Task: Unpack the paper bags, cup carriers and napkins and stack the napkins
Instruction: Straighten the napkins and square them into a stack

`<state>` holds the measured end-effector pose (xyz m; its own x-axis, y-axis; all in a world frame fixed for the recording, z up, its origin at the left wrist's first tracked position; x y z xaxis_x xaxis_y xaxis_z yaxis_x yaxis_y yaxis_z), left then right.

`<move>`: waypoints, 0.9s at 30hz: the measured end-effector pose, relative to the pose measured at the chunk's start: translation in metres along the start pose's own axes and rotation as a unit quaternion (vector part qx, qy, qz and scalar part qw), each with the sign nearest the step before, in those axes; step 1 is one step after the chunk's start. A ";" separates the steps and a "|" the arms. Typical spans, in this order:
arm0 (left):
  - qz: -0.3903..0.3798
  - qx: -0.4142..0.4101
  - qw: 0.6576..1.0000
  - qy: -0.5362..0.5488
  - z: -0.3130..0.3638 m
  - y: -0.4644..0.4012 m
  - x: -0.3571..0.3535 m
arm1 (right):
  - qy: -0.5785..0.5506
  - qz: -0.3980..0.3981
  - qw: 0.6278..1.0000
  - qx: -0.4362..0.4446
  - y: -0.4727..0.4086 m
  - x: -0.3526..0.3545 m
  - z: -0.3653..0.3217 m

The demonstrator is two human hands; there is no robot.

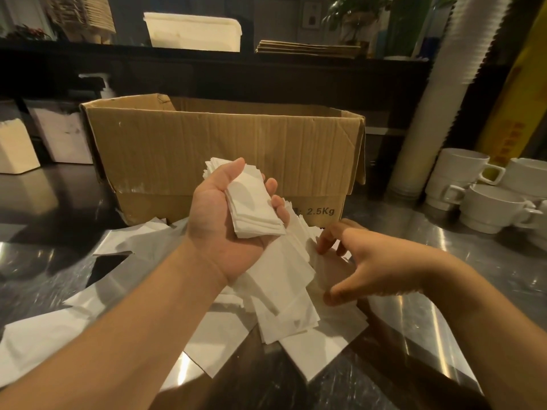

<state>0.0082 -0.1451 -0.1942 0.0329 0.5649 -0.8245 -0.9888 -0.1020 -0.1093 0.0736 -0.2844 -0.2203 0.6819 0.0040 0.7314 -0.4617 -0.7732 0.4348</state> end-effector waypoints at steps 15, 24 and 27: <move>0.000 0.005 1.000 -0.012 -0.002 -0.001 0.001 | 0.062 0.022 0.998 -0.019 -0.003 -0.001 0.002; 0.001 0.005 1.000 -0.019 -0.003 -0.002 0.003 | 0.084 0.039 0.996 -0.008 -0.002 -0.001 -0.002; -0.002 0.006 1.000 -0.017 -0.003 -0.003 0.003 | 0.087 0.061 0.994 -0.012 0.001 0.007 0.000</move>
<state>0.0114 -0.1456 -0.1984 0.0328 0.5936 -0.8041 -0.9902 -0.0897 -0.1066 0.0781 -0.2850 -0.2147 0.5121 0.0234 0.8586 -0.5500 -0.7589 0.3488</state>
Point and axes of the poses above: each hand's wrist, its own y-axis away from the middle knuckle, its own x-axis out of the back of the hand, z = x × y, the point moved 10 cm from there along -y, towards the middle knuckle, and after that the axes turned 13 degrees about -z, right-handed, at the moved point
